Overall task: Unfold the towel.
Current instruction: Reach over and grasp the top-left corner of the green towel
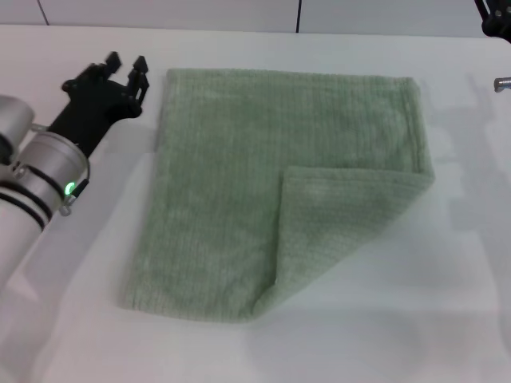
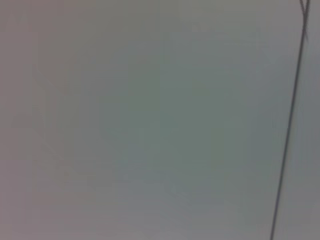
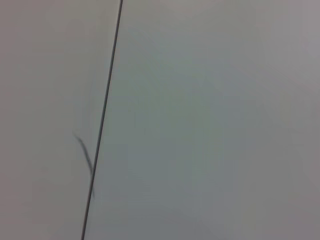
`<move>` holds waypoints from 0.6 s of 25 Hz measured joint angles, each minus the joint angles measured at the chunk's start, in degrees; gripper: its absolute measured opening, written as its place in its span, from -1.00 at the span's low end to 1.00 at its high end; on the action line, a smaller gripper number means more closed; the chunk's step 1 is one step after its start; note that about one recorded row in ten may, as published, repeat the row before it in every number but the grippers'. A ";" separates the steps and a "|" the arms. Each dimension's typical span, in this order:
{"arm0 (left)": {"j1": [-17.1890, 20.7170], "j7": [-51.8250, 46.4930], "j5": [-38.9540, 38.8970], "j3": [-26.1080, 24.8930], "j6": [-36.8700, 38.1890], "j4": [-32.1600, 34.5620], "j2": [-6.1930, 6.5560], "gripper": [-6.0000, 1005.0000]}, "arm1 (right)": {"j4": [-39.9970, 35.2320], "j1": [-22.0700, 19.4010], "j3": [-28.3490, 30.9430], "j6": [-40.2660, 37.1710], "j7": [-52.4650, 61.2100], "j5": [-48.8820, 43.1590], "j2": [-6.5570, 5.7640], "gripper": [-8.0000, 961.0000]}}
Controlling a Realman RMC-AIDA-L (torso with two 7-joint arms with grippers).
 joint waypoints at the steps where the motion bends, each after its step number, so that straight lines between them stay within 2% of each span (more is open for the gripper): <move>1: -0.53 -0.07 0.01 0.38 -1.19 -0.05 0.00 0.13 | 0.06 -0.01 0.07 0.00 0.00 0.00 0.02 0.64; 3: -2.65 -0.99 0.00 1.62 -5.47 -0.09 0.00 -0.03 | 0.41 -0.07 0.35 0.00 0.02 0.00 0.03 0.64; 7: -4.65 -2.35 0.00 2.96 -9.21 -0.11 0.05 -0.35 | 0.74 -0.05 0.40 0.00 0.03 0.00 0.04 0.64; 8: -6.23 -3.59 0.00 4.22 -12.47 -0.11 0.09 -0.43 | 0.88 0.04 0.39 0.09 0.03 0.00 0.04 0.64; 15: -9.84 -4.50 -0.01 6.40 -20.62 -0.11 0.03 -0.99 | 0.91 0.23 0.31 0.49 0.03 0.00 0.04 0.64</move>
